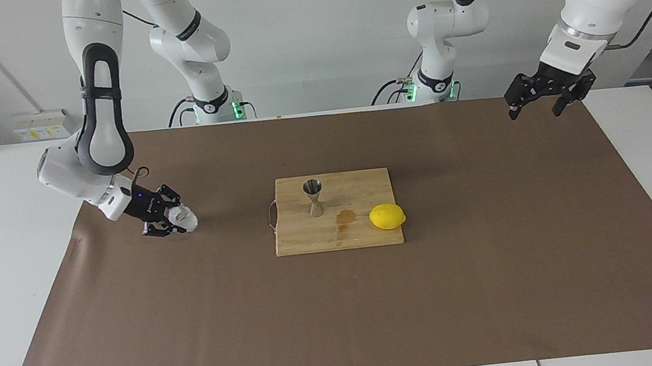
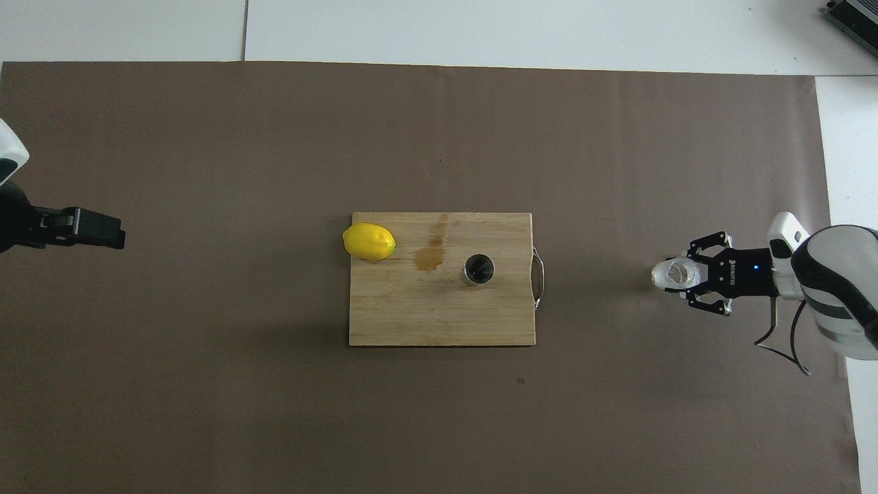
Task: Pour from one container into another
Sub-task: 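Grasp the white cup with the right gripper and lift it, then carry the white cup with the right gripper over the metal cup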
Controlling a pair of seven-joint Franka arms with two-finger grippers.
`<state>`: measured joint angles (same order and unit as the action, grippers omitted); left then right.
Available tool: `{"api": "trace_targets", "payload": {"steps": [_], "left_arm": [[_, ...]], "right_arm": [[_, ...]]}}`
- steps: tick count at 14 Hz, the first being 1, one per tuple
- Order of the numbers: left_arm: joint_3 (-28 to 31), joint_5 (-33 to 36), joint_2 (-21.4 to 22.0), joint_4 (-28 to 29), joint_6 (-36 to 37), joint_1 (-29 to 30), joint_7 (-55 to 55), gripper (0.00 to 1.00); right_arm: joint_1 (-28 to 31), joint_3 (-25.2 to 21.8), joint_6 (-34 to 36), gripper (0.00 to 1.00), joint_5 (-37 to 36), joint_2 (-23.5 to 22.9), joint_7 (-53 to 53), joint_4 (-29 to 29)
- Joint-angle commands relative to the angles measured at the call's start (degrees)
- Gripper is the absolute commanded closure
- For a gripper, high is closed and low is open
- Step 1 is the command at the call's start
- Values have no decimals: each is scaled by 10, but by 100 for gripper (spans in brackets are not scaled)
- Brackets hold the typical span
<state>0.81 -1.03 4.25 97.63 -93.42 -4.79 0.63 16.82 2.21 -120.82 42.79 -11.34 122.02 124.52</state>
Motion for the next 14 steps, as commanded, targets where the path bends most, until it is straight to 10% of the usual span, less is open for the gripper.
{"api": "trace_targets", "payload": {"steps": [1, 14], "left_arm": [[-4, 11, -6, -7, 9, 2, -4, 0], [-7, 16, -21, -12, -8, 8, -25, 0]], "right_arm": [[-30, 4, -8, 96, 14, 37, -49, 4], [-216, 5, -35, 97, -145, 76, -365, -71]]}}
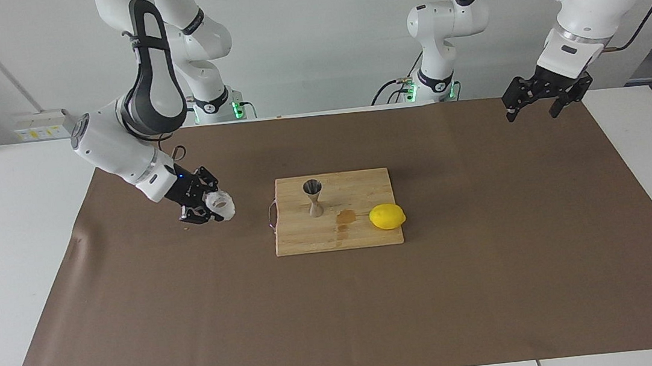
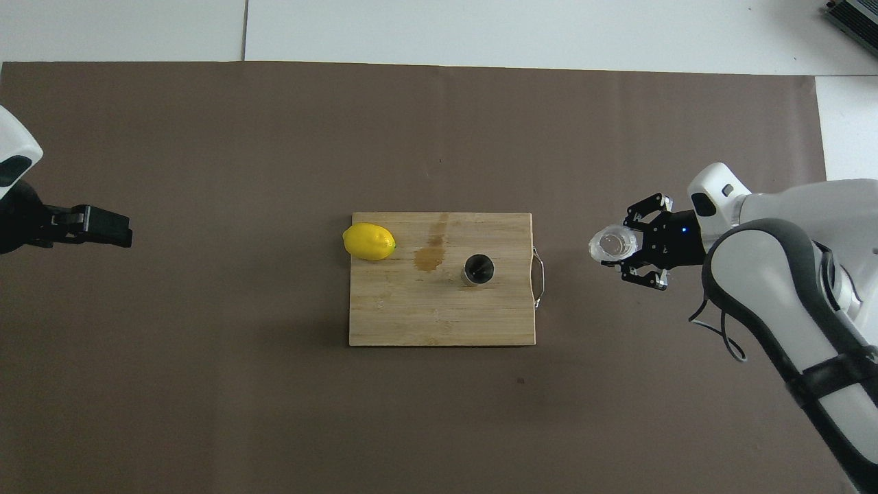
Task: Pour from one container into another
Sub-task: 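Carry the white cup with the right gripper over the metal cup, then tilt the white cup with the right gripper above the metal cup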
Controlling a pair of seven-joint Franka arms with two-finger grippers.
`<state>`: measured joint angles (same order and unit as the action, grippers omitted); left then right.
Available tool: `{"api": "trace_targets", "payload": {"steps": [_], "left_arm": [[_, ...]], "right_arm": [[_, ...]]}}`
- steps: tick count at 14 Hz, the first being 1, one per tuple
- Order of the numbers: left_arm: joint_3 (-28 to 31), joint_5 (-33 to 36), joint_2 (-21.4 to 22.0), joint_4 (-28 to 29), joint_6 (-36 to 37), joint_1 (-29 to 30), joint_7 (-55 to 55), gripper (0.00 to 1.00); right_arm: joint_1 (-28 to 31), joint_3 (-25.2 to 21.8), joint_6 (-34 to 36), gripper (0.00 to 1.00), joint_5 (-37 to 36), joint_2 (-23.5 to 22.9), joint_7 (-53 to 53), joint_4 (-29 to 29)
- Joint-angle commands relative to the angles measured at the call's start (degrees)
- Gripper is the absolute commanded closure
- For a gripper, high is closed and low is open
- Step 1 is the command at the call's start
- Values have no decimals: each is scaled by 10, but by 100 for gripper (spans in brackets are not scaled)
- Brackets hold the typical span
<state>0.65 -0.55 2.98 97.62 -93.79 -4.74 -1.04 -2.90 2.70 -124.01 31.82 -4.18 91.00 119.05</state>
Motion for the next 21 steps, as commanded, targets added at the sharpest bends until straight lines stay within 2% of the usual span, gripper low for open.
{"api": "trace_targets", "payload": {"steps": [1, 2, 4, 5, 10, 12, 14, 21], "left_arm": [[-6, 10, -9, -9, -5, 9, -8, 0], [-7, 12, -10, -7, -10, 25, -7, 0], [-53, 9, -10, -5, -10, 69, -9, 0], [-57, 8, -10, -5, -10, 70, -12, 0], [-58, 8, -8, -5, -12, 69, -12, 0], [-43, 9, -7, -4, -12, 42, -13, 0], [-8, 9, -7, -3, -14, 12, -12, 0], [-7, 10, -3, 4, -13, 19, -10, 0]], "right_arm": [[-36, 0, -4, 97, -60, 3, -92, -25], [-51, 0, -9, 97, -82, 3, -126, -31], [-75, 0, -18, 97, -105, 3, -168, -33], [-89, 0, -24, 97, -114, 3, -186, -35], [-146, 0, -26, 99, -213, -1, -293, -54], [-161, 0, -34, 100, -240, -1, -329, -55], [-178, 1, -41, 100, -268, -3, -351, -55], [-228, 1, -49, 100, -393, -17, -384, -55]]}}
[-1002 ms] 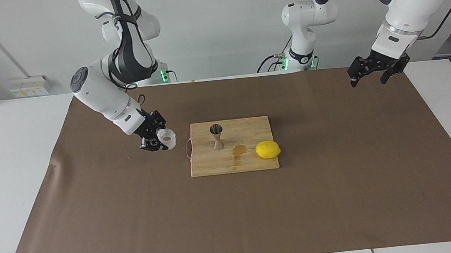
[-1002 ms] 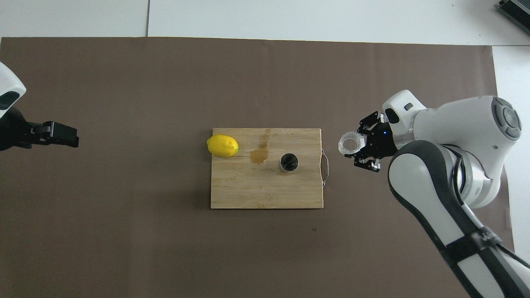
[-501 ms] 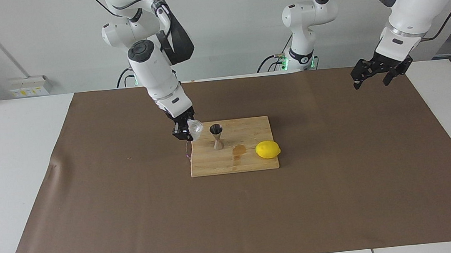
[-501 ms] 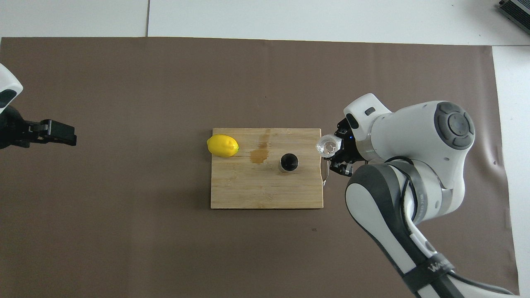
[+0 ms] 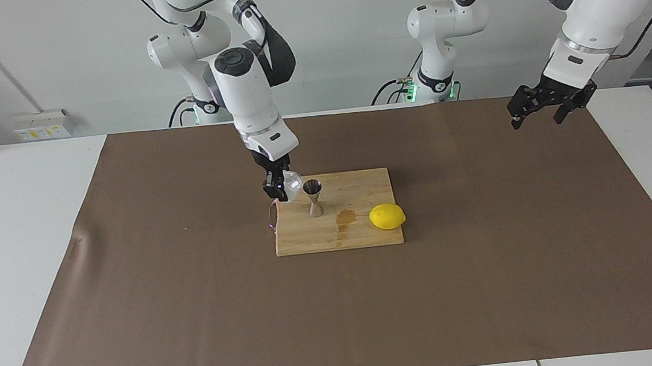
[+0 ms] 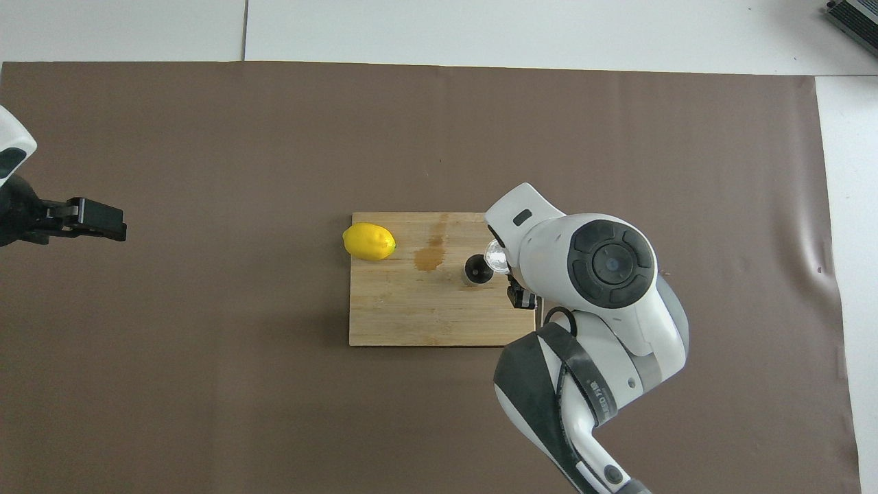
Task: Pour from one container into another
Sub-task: 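Tilt the white cup with the right gripper above the metal cup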
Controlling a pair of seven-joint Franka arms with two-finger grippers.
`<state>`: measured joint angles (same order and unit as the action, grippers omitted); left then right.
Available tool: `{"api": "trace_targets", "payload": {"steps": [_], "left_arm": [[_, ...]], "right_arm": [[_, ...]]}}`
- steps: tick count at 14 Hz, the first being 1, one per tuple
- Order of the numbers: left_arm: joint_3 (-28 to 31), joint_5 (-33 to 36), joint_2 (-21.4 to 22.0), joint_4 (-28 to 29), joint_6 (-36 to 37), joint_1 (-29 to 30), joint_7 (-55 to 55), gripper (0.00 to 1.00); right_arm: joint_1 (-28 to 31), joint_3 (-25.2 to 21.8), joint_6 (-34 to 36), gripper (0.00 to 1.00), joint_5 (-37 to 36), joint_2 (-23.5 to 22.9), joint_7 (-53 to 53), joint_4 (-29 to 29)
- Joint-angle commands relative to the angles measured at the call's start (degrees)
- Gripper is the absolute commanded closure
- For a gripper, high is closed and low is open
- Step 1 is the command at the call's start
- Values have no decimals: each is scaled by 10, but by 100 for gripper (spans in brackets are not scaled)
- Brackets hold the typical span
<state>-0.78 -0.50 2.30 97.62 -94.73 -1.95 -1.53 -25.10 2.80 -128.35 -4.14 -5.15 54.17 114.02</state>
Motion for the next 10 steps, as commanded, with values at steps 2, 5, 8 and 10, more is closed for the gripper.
{"api": "trace_targets", "payload": {"steps": [2, 5, 8, 10], "left_arm": [[7, 9, 4, 7, -3, -8, -6, 0], [7, 10, 4, 7, -4, -9, -7, 0], [6, 11, 4, 5, -19, -15, -4, 0], [2, 11, 6, 1, -19, -19, -7, 0]], "right_arm": [[-17, 0, -3, 100, -70, -8, -20, -5], [-28, 0, 2, 100, -116, -7, -22, -4], [-41, 1, 6, 100, -168, -3, -22, 1], [-46, 2, 3, 100, -210, -3, -23, 2]]}}
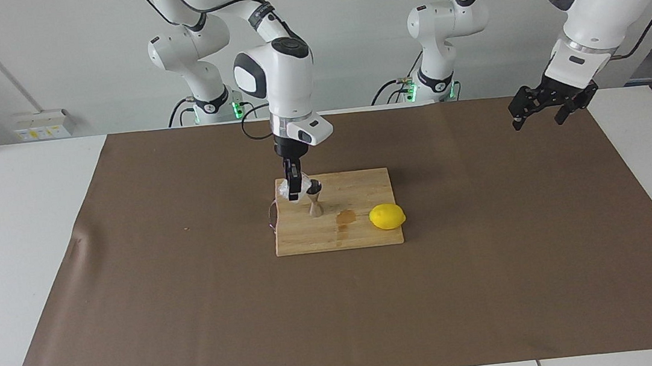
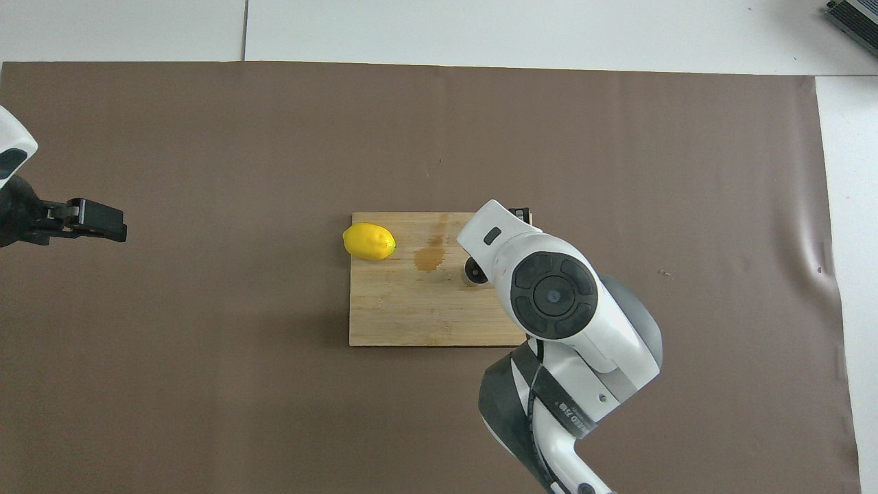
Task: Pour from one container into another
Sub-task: 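Tilt the white cup with the right gripper above the metal cup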
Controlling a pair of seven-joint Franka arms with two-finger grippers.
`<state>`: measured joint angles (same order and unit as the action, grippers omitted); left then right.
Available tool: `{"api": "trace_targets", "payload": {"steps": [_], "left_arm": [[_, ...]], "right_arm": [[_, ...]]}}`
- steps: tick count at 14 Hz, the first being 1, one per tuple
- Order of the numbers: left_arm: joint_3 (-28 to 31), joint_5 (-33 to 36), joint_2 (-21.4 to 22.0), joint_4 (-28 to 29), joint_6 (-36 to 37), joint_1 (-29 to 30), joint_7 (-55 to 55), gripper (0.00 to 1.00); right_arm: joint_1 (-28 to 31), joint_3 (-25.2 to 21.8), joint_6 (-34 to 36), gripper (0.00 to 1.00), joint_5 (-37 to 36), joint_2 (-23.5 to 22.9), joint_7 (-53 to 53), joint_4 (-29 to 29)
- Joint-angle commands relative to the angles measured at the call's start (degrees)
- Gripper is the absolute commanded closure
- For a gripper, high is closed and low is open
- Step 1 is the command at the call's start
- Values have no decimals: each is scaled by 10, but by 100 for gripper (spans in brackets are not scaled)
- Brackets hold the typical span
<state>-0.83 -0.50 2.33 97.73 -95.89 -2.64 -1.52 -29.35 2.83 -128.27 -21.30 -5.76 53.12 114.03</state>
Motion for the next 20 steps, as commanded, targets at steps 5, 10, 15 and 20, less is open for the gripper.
{"api": "trace_targets", "payload": {"steps": [5, 10, 15, 20], "left_arm": [[-2, 10, 9, 1, -7, -13, -3, 0], [-1, 10, 11, 4, -6, -12, -3, 0], [-2, 13, 12, 1, 14, -25, -3, 0], [-3, 19, 14, 5, 1, -32, -4, 0]], "right_arm": [[-16, 2, 5, 100, -100, 7, -14, 8], [-29, 2, 14, 100, -168, 13, -7, 11], [-32, 3, 19, 100, -202, 21, 0, 23], [-36, 5, 21, 100, -205, 24, 17, 27]]}}
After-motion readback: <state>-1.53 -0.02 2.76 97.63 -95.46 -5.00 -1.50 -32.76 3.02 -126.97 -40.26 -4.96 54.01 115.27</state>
